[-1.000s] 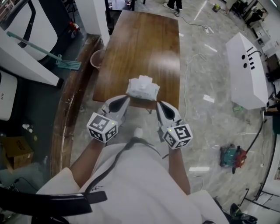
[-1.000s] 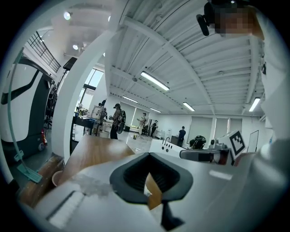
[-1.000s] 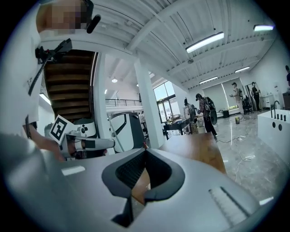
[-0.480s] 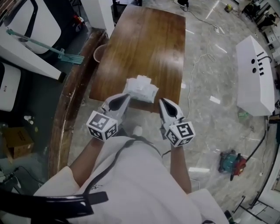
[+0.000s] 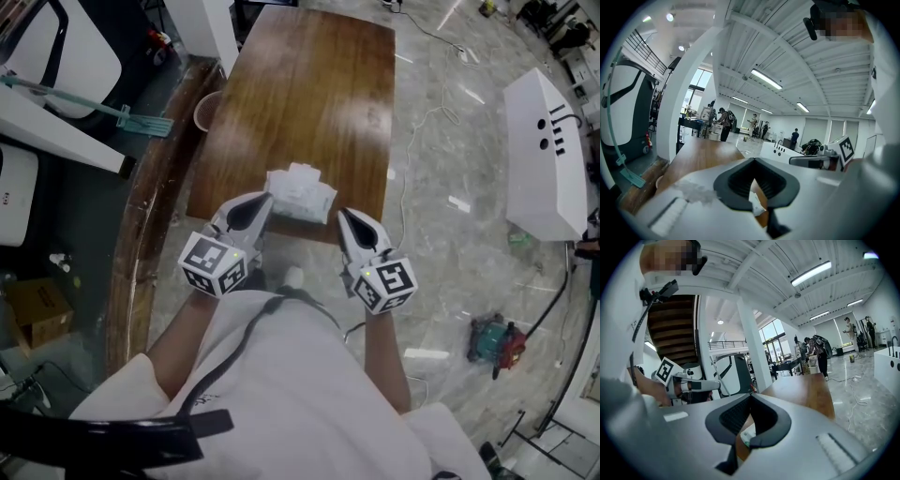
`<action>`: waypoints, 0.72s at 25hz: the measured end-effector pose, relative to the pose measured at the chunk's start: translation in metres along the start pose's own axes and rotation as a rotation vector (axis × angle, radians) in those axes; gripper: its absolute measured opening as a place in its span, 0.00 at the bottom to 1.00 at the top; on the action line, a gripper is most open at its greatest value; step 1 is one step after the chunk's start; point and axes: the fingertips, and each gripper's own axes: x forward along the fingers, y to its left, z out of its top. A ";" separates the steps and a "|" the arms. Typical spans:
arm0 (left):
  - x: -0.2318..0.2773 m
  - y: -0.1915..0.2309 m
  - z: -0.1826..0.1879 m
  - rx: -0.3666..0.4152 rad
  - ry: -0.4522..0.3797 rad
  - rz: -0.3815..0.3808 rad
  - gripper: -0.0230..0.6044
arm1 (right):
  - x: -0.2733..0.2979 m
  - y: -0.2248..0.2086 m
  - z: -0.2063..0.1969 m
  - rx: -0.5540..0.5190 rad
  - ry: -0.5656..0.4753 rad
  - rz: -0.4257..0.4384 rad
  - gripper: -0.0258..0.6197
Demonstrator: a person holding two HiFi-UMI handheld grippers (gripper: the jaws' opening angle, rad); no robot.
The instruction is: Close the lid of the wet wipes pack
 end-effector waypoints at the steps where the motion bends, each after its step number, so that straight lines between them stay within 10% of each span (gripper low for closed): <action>1: 0.002 0.003 0.001 -0.001 0.002 -0.006 0.04 | 0.004 0.001 0.001 -0.003 0.001 -0.002 0.05; 18: 0.036 0.031 0.004 0.048 0.074 -0.226 0.04 | 0.048 0.002 -0.008 -0.014 0.021 -0.125 0.05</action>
